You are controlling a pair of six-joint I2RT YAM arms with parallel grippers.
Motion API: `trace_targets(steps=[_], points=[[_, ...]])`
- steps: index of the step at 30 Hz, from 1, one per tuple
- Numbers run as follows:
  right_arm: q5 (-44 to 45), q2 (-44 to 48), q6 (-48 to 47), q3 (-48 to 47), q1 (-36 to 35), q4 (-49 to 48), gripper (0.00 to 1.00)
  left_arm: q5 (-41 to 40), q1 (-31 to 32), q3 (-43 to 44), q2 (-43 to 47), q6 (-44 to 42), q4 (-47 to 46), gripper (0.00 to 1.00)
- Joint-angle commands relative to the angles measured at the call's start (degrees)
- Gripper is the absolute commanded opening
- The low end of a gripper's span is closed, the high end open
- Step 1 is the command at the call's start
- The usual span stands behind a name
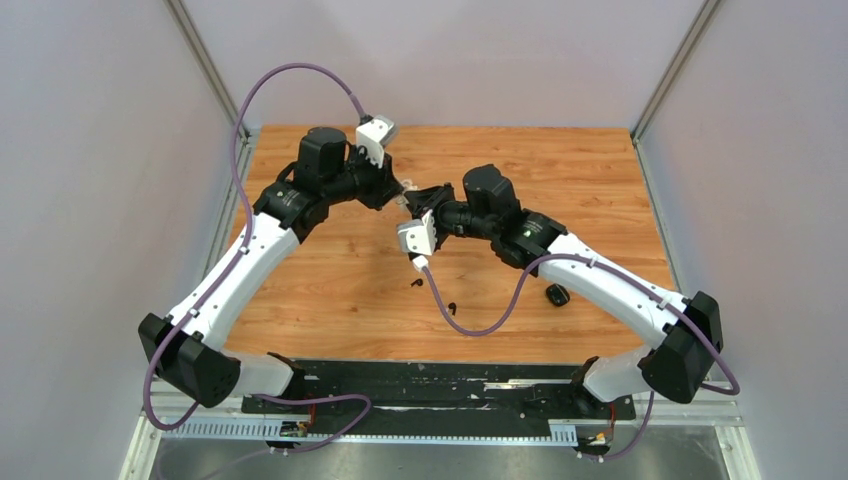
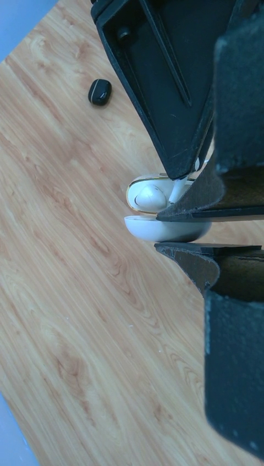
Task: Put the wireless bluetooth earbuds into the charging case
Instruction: Place the earbud in the charging case.
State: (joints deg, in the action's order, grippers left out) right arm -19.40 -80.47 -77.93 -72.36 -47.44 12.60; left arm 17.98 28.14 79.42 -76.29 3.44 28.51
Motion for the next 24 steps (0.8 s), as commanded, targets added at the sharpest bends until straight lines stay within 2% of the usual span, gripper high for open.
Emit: trace_targets(steps=[1, 14, 19, 24], points=[[-3.50, 2.15, 4.27, -4.63, 0.24, 1.20, 0.11, 2.65, 0.65, -0.11, 2.54, -2.27, -1.15, 0.00], [-9.51, -0.01, 12.54, -11.41, 0.77, 14.65, 0.05, 2.02, 0.92, -0.94, 3.63, -11.89, -1.91, 0.00], [-9.36, -0.48, 15.12, -12.00, 0.86, 16.15, 0.05, 4.62, 1.32, -4.11, 5.51, -16.72, -5.40, 0.00], [-8.69, -1.47, 14.93, -12.14, 0.85, 16.31, 0.05, 7.42, 2.02, -3.52, 5.51, -17.88, -4.48, 0.00]])
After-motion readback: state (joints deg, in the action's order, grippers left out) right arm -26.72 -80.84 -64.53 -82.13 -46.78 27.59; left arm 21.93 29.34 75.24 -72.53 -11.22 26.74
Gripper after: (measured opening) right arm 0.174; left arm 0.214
